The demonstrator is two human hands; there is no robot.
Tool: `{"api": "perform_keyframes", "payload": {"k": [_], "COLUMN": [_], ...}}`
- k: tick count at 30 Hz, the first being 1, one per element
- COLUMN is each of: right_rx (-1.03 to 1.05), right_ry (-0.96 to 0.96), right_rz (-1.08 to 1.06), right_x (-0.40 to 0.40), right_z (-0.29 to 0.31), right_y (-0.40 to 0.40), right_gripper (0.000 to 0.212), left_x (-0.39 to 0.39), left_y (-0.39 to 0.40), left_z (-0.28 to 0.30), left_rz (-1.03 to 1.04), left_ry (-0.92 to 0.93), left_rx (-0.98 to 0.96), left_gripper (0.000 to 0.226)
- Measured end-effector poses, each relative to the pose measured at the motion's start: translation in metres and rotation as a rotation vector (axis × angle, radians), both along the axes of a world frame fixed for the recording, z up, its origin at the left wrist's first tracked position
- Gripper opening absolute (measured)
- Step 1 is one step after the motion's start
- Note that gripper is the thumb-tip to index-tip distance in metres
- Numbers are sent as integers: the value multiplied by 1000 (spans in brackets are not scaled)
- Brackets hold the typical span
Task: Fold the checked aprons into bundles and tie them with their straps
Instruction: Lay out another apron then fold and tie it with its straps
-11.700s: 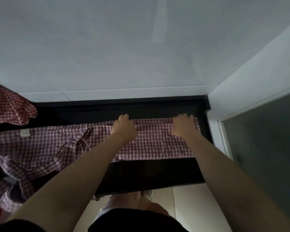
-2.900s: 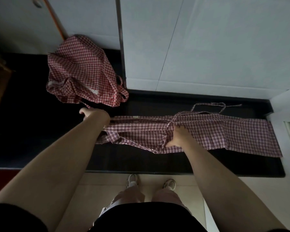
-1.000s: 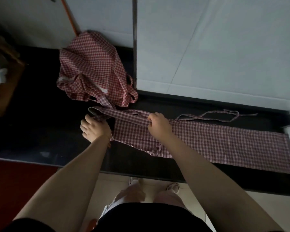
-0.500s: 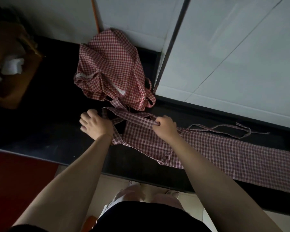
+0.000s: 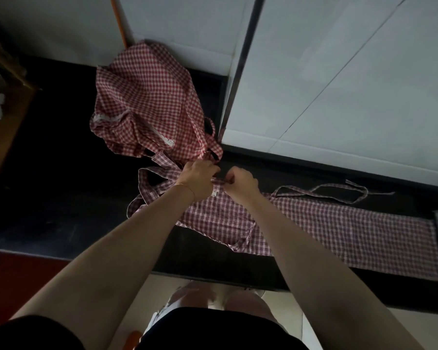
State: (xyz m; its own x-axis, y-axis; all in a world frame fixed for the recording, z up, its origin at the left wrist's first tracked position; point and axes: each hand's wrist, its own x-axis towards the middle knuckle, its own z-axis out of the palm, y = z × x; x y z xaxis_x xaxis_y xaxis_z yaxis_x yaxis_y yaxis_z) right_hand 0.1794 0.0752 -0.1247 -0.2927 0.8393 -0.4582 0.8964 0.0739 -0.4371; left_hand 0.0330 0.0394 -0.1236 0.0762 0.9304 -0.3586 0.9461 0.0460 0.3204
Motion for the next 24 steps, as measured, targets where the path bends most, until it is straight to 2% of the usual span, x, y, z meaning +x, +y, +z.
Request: {"api": "perform_keyframes", "payload": {"k": [4, 7, 10, 12, 14, 17, 19, 22, 24], "right_rx": [-134, -151, -204, -230, -241, -176, -83, 119, 139], "right_ry": [92, -50, -113, -113, -138, -176, -165, -125, -203], "right_rz": [-16, 67, 80, 108, 181, 267, 251, 78, -54], "right_x": [0, 0, -1, -1, -2, 0, 5, 22, 42], "right_z": [2, 3, 6, 7, 9, 10, 8, 8, 14], "right_y": [-3, 1, 3, 1, -4, -12, -17, -20, -20], "right_gripper": [21, 17, 21, 22, 21, 18, 14, 8, 7], "left_x": [12, 16, 15, 11, 1, -16, -24, -24, -20], "left_y": [6, 7, 6, 3, 1, -6, -11, -18, -20], "left_z": [4, 7, 18, 21, 21, 19, 17, 14, 13], "left_rz": [-150, -190, -139, -67, -21, -21, -56, -64, -32], "left_ry": [146, 222, 125, 12, -21, 123, 256, 332, 292], "left_rx": [-85, -120, -204, -325, -442, -518, -541, -543, -518], "left_gripper": [38, 41, 35, 33, 36, 34, 31, 35, 38]}}
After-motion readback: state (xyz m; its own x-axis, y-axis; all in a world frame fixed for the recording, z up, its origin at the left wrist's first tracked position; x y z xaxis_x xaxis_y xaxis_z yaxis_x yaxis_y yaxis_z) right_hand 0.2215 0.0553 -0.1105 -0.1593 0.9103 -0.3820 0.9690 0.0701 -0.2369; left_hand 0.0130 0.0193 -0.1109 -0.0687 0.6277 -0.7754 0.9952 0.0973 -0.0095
